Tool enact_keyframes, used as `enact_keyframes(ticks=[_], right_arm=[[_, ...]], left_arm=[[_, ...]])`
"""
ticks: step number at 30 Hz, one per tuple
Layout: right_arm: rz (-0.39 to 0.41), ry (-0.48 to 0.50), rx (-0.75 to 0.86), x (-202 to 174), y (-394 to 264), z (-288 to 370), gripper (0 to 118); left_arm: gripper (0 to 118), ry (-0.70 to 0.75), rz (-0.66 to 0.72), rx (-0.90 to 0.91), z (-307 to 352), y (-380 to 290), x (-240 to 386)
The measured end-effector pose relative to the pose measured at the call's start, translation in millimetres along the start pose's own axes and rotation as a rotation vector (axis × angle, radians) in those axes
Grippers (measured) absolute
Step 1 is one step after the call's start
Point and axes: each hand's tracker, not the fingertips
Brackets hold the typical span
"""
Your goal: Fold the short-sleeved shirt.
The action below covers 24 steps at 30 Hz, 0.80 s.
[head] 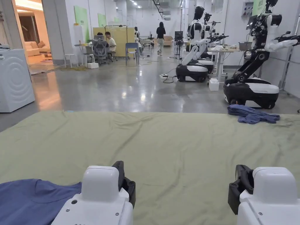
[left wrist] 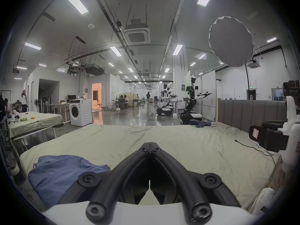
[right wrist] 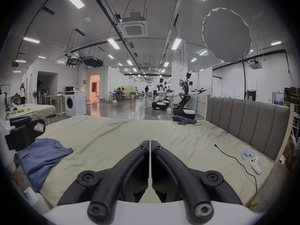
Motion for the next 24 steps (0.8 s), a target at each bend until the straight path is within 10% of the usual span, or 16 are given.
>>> enact_keyframes(ticks=[11,24], right_arm=[[-0.038,0.142,0.024,-20.1,10.6,-1.0,3],[-0.018,0.570,-0.044,-136.8,11.4,-34.7,3]], left_arm=[[0,0.036,0.009,0.004,5.5,11.4,-22.9],[0,0.531,0.076,-0.044,71.2,10.1,-140.5]])
